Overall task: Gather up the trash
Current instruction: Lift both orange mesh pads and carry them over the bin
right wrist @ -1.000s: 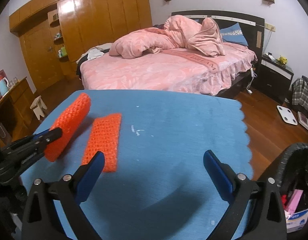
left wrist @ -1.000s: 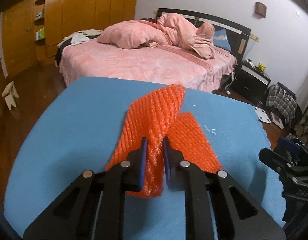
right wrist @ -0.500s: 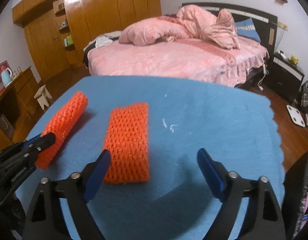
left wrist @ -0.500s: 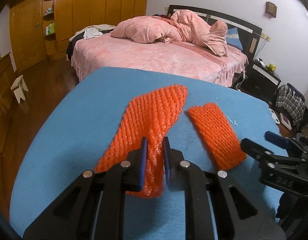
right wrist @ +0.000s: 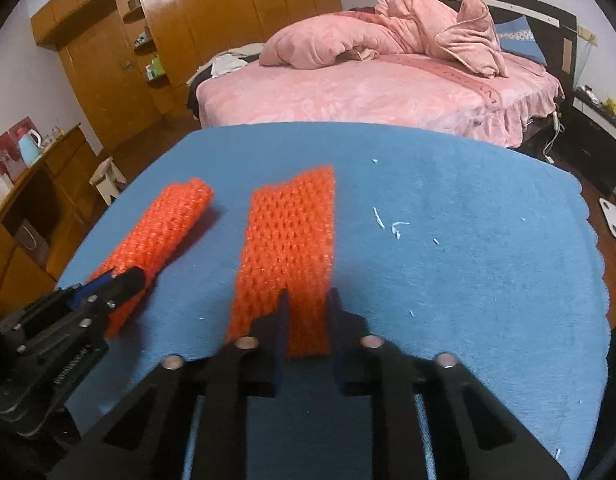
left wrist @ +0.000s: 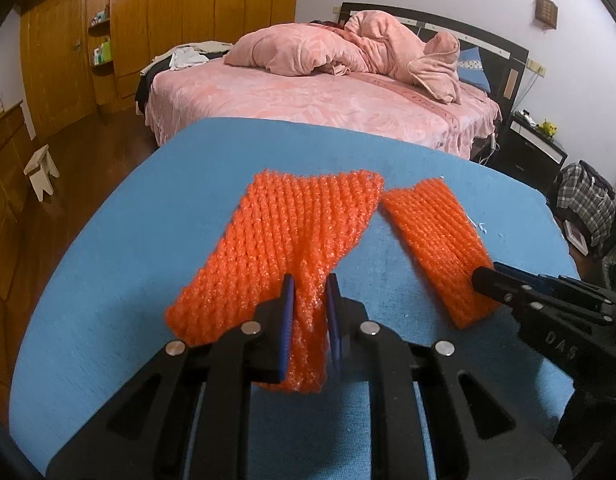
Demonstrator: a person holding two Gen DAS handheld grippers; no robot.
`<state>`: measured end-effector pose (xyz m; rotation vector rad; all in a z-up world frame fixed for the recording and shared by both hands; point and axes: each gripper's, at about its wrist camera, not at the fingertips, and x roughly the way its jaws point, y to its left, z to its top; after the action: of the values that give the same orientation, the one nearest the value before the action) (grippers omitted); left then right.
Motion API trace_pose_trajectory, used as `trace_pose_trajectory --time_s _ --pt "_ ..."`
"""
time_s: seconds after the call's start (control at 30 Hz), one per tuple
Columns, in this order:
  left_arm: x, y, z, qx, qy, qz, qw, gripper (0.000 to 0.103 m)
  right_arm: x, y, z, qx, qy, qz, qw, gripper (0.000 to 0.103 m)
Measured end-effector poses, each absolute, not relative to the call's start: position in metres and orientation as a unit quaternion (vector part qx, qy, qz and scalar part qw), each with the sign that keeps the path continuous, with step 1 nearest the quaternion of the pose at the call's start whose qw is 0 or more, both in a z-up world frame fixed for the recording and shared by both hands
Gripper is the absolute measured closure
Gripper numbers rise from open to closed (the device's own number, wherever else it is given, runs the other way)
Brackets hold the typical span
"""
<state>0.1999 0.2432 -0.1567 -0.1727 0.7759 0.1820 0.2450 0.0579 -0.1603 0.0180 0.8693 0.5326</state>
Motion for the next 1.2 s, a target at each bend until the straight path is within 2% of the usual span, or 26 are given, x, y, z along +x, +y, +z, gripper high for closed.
trace_pose_trajectory --time_s 0.33,1.2 --pt "0.192 0.236 -0.144 -0.082 0.362 0.086 0.925 0.088 0.23 0.044 -0.13 0.006 0.383 0.257 0.887 0.09" --pt "0.145 0.138 -0.054 -0.055 0.285 0.013 0.957 0.088 0.179 -0.064 -0.049 0.051 0.302 0.208 0.929 0.09"
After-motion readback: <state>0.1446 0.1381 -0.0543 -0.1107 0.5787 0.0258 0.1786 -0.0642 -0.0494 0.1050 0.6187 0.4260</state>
